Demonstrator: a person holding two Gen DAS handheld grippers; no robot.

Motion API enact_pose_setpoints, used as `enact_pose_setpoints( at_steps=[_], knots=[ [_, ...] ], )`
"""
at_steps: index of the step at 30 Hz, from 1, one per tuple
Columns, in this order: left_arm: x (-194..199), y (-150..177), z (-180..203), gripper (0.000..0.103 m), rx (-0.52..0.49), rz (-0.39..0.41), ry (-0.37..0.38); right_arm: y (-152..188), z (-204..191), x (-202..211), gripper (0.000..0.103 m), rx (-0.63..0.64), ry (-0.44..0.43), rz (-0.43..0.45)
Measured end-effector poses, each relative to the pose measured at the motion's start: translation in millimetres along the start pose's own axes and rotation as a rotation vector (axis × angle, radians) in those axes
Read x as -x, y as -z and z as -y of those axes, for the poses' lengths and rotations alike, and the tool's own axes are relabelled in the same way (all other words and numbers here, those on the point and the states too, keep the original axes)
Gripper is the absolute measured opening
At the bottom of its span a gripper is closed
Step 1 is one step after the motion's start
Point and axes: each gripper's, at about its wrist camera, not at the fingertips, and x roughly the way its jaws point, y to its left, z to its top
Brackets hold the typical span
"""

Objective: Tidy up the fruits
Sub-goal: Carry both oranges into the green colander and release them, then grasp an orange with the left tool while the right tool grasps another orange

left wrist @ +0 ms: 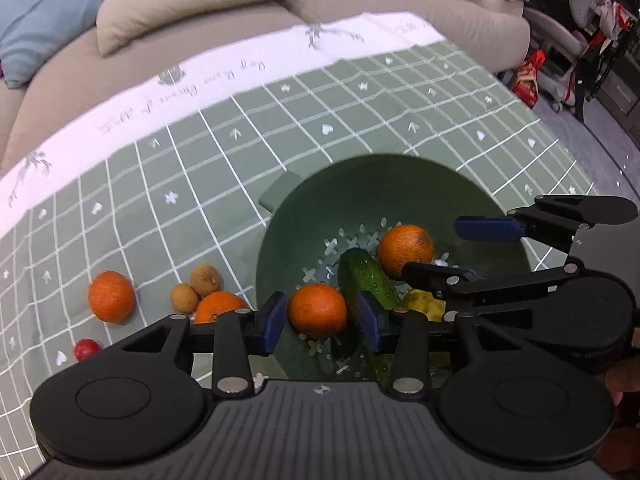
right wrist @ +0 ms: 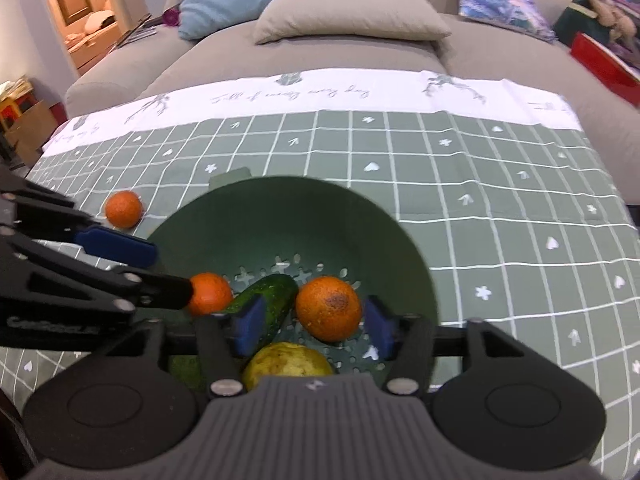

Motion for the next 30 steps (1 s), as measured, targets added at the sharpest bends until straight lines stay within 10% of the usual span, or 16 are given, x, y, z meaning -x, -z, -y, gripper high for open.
enact_pose_setpoints(
  at_steps=[17,30],
  knots=[
    [65,42,-40,0.050,0.130,0.202,-0.058,-2,-47,45,0.078,-0.047,-0.018,0.051],
    [71,91,-90,0.050,0.279,0.195,-0.078,-7,-107,43,0.075,0.113,-0.119,0.113]
  ],
)
